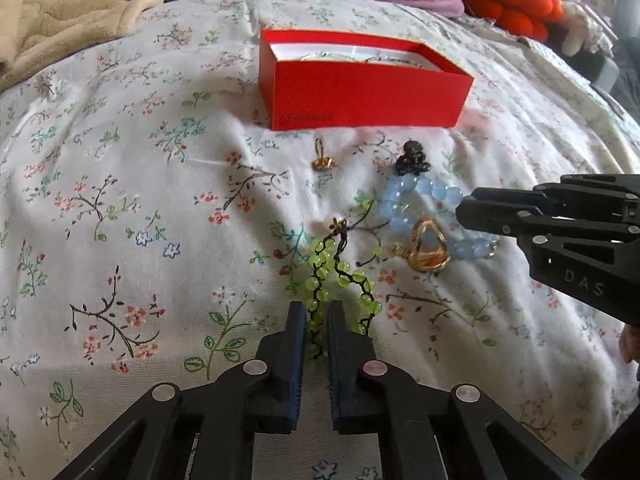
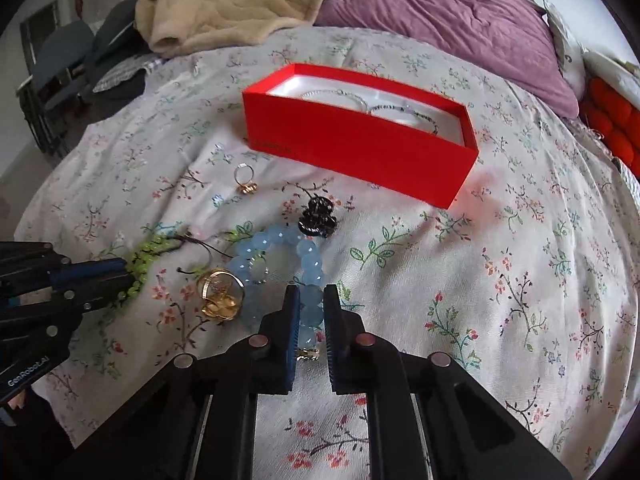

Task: Organize jewelry
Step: 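Lift both held bracelets and carry them over the red box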

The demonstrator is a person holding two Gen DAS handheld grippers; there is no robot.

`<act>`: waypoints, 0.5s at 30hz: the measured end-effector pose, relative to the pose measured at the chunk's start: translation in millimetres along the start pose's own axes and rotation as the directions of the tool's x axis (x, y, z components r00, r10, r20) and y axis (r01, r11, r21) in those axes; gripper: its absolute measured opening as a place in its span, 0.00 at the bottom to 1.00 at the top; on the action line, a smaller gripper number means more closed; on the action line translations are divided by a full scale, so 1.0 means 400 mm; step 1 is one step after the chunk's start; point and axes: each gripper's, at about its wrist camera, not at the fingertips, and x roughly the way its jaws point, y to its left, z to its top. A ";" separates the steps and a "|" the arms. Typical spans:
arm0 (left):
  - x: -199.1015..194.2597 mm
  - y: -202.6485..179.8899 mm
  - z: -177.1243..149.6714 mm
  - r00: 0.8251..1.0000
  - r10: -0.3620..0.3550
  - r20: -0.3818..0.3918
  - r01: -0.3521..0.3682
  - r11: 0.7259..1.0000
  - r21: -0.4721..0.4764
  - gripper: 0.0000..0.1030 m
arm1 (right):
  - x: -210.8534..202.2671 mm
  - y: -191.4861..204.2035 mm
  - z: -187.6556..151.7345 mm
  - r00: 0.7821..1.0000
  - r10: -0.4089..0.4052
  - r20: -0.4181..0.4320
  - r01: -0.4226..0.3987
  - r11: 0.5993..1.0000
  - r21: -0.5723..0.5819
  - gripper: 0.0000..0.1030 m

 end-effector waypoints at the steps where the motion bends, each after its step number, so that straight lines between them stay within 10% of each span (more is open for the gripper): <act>1: -0.003 0.000 0.003 1.000 -0.001 0.002 0.001 1.000 0.000 0.04 | -0.008 0.001 0.001 1.000 0.004 0.006 -0.004 1.000 0.000 0.12; 15: -0.085 -0.011 0.059 0.997 -0.026 0.072 0.027 1.000 -0.010 0.04 | -0.141 0.005 0.040 0.994 0.046 0.096 -0.048 0.999 0.018 0.12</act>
